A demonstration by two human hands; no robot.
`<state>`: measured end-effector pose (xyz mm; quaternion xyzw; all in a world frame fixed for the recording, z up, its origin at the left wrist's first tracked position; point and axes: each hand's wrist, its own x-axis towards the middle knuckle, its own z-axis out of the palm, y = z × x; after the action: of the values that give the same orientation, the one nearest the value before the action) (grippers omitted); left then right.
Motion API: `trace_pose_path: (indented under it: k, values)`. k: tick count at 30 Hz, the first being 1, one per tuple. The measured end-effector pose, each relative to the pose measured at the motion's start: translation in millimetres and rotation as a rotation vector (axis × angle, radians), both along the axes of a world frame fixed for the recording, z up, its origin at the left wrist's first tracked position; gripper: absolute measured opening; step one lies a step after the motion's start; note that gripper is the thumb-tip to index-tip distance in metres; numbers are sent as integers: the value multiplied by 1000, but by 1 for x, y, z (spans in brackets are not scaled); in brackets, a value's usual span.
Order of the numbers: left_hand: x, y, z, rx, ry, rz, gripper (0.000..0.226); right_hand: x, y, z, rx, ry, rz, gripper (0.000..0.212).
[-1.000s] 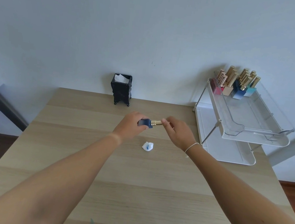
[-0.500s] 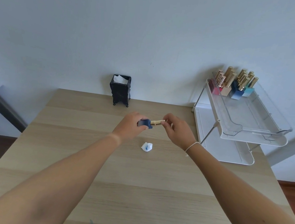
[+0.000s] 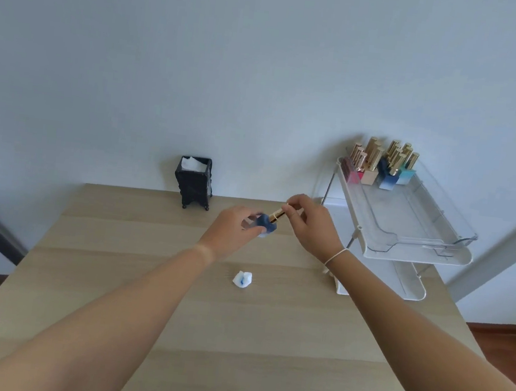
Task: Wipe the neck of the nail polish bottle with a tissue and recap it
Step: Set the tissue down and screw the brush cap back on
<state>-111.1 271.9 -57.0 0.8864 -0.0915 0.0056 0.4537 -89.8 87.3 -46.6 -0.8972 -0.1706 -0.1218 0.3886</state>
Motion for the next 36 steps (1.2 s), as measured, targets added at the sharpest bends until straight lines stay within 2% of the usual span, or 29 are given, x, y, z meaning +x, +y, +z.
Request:
trace_pose_path:
  k: [3,7,13,18,22,36]
  values:
    - [10,-21,14,-40,3,-23,38,7,-20,29,31,-47,-29,13]
    - [23,-59,30,-98,6,-57,41,16,-61,63,21,-109,-94,18]
    - [41,-123,41,-74,-15,-121,43,28,-127,91,4,-162,-198,18]
    - [50,-161,38,113,-86,-197,60,38,-172,84,-65,-151,-253,17]
    - [50,-176,33,282,-15,-241,77,48,-195,67,-116,-115,-257,19]
    - [42,-183,32,383,0,-240,73,79,-211,37,-240,-15,-277,23]
